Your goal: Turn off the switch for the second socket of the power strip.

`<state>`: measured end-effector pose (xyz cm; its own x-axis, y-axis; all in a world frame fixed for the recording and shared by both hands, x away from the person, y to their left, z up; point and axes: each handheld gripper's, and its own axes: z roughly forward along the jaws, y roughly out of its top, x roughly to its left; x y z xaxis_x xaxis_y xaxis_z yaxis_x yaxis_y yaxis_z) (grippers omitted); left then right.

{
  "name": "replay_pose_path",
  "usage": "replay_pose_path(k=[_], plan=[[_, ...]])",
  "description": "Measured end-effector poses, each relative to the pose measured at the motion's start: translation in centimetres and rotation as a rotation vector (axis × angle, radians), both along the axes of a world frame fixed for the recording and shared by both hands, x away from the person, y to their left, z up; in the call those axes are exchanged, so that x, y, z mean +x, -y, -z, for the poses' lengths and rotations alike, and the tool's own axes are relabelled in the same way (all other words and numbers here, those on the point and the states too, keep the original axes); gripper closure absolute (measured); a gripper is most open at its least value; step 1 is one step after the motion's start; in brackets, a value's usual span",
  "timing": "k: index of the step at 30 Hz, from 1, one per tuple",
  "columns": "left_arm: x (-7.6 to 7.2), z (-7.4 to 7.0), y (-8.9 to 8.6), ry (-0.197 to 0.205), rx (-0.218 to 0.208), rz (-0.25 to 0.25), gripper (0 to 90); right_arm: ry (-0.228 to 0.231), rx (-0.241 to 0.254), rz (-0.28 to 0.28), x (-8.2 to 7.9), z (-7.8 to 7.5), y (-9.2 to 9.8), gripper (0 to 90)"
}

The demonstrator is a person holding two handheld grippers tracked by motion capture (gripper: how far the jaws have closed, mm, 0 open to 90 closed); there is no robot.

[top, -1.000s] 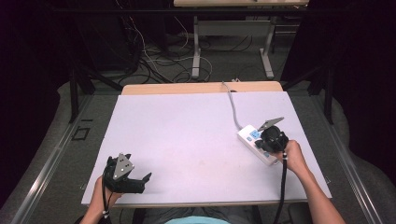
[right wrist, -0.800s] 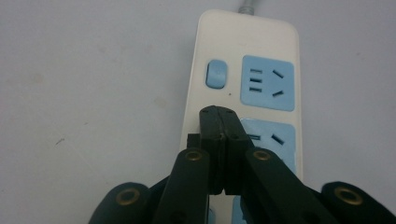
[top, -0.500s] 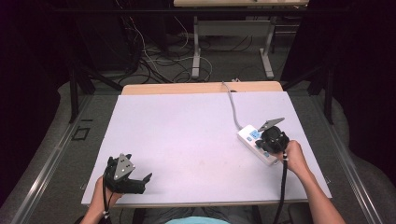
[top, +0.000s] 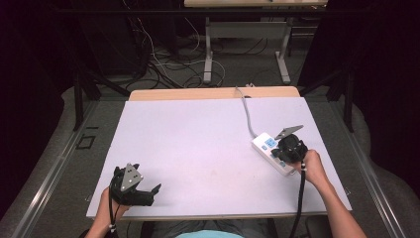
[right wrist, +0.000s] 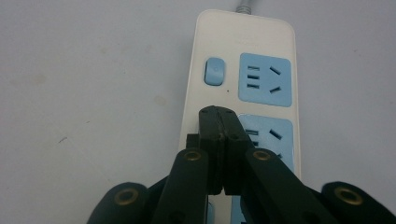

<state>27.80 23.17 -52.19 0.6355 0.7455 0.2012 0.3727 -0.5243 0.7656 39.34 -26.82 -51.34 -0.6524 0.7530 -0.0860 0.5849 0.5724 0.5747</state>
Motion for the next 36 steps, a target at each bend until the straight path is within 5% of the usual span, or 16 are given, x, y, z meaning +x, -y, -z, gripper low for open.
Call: replay_pose_path(k=[23,36], plan=[[-0.01,-0.01,-0.01,-0.002,-0.001,0.002,2.3,0.016,0.033,-0.001,0.01,0.14,0.14,89.9],[-0.04,-0.02,-0.05,-0.002,-0.002,-0.001,2.3,0.043,0.06,-0.014,-0.48,-0.23,0.32,61.8]])
